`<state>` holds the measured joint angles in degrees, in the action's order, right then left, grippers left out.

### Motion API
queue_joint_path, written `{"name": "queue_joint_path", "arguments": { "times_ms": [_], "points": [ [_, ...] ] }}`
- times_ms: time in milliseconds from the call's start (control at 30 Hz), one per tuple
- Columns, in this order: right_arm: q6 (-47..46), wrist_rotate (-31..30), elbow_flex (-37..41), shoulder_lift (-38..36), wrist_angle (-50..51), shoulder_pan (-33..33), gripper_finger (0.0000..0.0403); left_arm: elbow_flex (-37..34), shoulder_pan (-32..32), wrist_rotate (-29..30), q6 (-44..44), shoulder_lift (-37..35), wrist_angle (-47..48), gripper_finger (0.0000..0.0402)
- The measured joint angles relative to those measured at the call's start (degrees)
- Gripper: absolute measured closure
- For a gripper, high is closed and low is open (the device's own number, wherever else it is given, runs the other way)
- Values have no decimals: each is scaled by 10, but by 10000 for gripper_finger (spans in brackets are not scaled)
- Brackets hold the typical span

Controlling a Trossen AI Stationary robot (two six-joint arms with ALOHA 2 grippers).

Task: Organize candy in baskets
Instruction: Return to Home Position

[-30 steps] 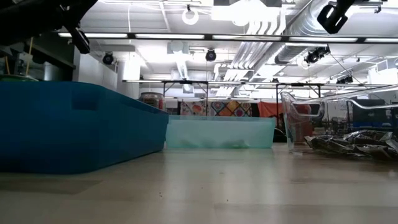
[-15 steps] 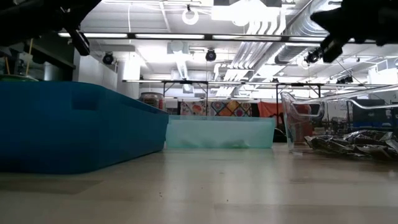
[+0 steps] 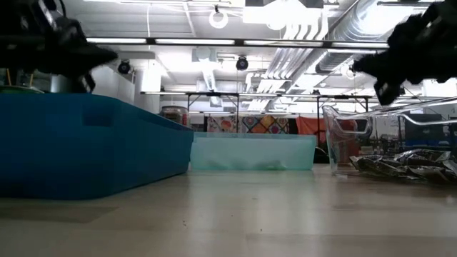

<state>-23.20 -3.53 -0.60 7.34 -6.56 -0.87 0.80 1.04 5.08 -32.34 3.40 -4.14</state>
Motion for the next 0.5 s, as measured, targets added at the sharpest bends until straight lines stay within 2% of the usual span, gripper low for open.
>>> {"name": "queue_joint_path", "arguments": {
  "times_ms": [33,133,200,333,500],
  "points": [
    [-23,-1,0,0,17,0,403,0,0,-1,0,-8,32,402],
    [-80,2,0,1,55,0,403,0,0,-18,-3,-20,28,401],
    [-73,32,0,3,55,0,403,0,0,-24,-4,-33,34,401],
    [59,80,0,3,54,0,403,0,2,-29,-4,-32,38,401],
    [161,85,0,10,54,0,403,0,7,-30,-4,-32,38,401]
  ]
}}
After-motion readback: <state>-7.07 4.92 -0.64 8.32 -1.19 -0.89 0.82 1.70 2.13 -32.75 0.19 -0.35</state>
